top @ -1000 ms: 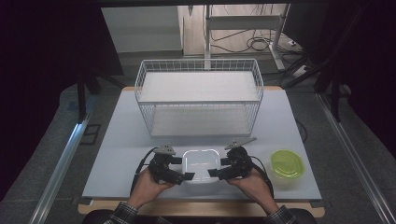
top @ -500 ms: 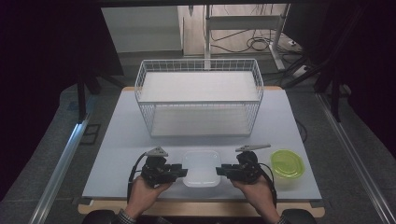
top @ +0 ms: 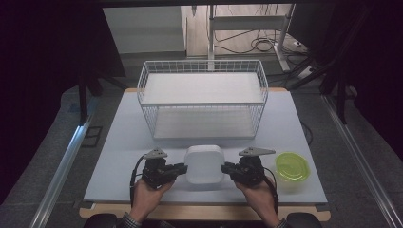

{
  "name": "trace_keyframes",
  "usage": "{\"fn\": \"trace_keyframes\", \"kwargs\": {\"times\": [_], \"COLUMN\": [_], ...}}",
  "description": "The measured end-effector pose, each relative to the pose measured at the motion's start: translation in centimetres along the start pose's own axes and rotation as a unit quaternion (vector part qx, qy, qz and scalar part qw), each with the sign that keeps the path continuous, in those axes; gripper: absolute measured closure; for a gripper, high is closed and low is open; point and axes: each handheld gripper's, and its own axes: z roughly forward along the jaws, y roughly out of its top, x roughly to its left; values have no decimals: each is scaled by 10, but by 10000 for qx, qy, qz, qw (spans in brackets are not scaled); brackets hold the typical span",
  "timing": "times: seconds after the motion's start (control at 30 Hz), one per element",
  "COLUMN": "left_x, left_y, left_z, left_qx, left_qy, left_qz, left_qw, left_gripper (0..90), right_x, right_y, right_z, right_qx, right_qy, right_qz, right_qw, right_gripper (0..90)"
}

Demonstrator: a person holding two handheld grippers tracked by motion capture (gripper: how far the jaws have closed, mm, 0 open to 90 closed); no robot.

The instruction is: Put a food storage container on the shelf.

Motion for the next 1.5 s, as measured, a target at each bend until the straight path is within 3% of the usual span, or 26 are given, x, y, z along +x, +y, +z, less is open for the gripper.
{"fn": "trace_keyframes", "kwargs": {"times": [0.17,0.33,0.63,1.5], "left_x": [-3,-5,-12,-6], "left_y": [10,19,56,131], "left_z": [-6,-9,-25,-56], "left_qx": [-128,-223,-515,-1072], "left_qy": [34,80,223,271], "left_qz": [41,148,474,626], "left_qw": [9999,9996,9973,9919], "left_gripper": [791,790,789,788], "right_x": [2,1,1,5], "right_y": [12,19,50,130], "right_z": [-8,-12,-27,-47], "right_qx": [-189,-286,-632,-1162], "right_qy": [2,31,26,-13], "right_qz": [-194,-218,-359,-608], "right_qw": [9996,9993,9973,9914], "right_gripper": [779,780,780,782]}}
